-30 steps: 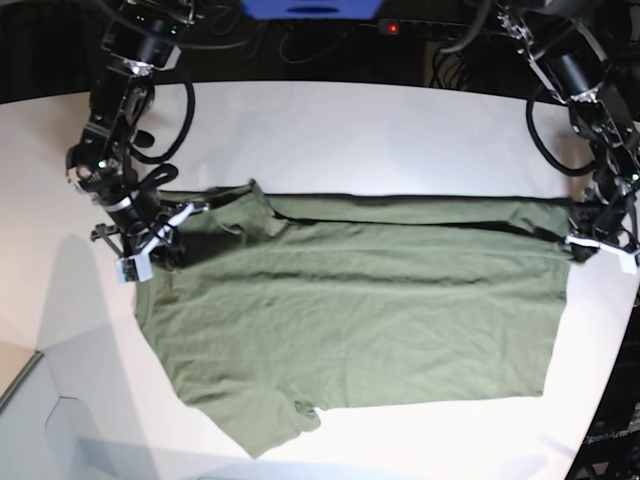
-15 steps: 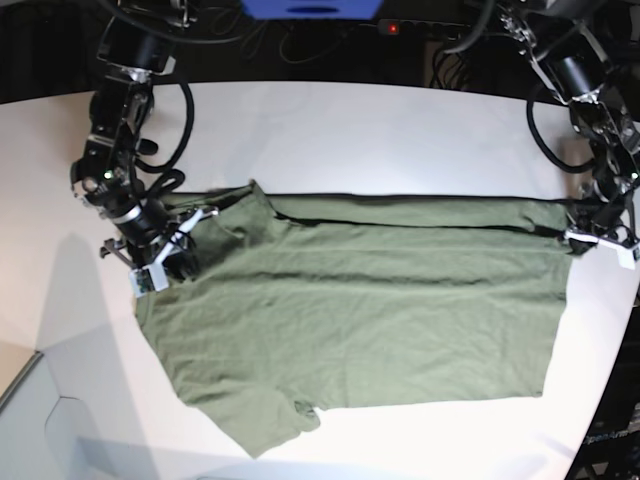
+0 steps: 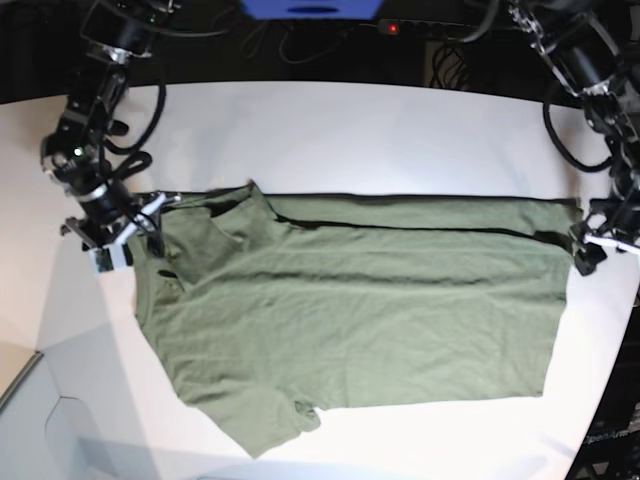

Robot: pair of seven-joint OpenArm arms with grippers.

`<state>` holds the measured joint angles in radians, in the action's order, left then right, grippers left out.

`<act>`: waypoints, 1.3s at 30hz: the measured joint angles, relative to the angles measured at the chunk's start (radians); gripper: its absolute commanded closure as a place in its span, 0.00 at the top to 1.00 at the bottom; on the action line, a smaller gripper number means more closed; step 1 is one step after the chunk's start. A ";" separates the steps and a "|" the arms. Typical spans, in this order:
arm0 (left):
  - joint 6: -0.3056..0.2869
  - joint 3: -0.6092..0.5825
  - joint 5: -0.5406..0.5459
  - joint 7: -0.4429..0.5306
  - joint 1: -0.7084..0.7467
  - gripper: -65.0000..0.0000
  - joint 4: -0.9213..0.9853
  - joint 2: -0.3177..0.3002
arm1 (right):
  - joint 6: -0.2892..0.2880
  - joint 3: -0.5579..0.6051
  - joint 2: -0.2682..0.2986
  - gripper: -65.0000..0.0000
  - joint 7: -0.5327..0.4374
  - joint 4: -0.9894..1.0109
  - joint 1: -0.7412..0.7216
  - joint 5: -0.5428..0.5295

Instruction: Layout the t-shirt on the table in an organized manner, then fold the t-shirt properly

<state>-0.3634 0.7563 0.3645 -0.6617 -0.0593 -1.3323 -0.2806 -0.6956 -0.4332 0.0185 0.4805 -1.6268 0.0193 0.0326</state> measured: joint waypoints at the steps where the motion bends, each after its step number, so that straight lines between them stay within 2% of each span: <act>1: 0.001 0.000 -0.006 -0.014 0.020 0.80 -0.001 0.008 | 0.000 -0.011 -0.004 0.48 -0.001 -0.010 0.010 0.000; 4: 0.002 0.000 -0.020 -0.045 0.065 0.80 0.017 0.043 | 0.000 -0.023 -0.005 0.48 -0.005 -0.021 0.032 -0.007; 10: 0.003 -0.005 -0.014 -0.016 0.056 0.80 0.093 0.028 | 0.000 -0.023 -0.005 0.47 -0.005 -0.022 0.059 -0.008; 18: 0.004 -0.048 -0.024 0.087 0.056 0.78 0.159 0.018 | 0.000 -0.023 -0.005 0.47 -0.006 -0.023 0.058 -0.008; 19: 0.003 -0.058 -0.015 0.090 0.056 0.74 0.160 0.018 | 0.000 -0.023 -0.005 0.47 -0.006 -0.023 0.058 -0.008; 24: 0.001 -0.058 -0.017 0.082 0.054 0.38 0.167 0.018 | 0.000 -0.077 -0.001 0.48 -0.005 -0.023 0.061 -0.011; 30: 0.000 -0.058 -0.021 0.071 0.042 0.17 0.168 0.026 | 0.000 -0.095 -0.005 0.48 -0.006 -0.023 0.070 -0.011; 32: 0.001 -0.058 -0.021 0.071 0.042 0.03 0.169 0.026 | 0.000 -0.097 -0.003 0.48 -0.009 -0.018 0.085 -0.011; 33: 0.001 -0.058 -0.021 0.071 0.042 0.00 0.169 0.026 | 0.000 -0.095 -0.003 0.48 -0.009 -0.013 0.095 -0.011; 35: 0.001 -0.058 -0.021 0.067 0.042 0.02 0.169 0.027 | 0.000 -0.095 -0.005 0.48 -0.006 0.014 0.107 -0.011; 39: 0.001 -0.058 -0.021 0.068 0.042 0.00 0.169 0.027 | 0.000 -0.096 -0.004 0.48 -0.016 0.069 0.101 -0.013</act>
<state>-0.3626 0.6983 0.3439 -0.5941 -0.0177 -1.1629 -0.2539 -0.6952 -0.5293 0.0147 0.4641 -1.5574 0.1207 0.0196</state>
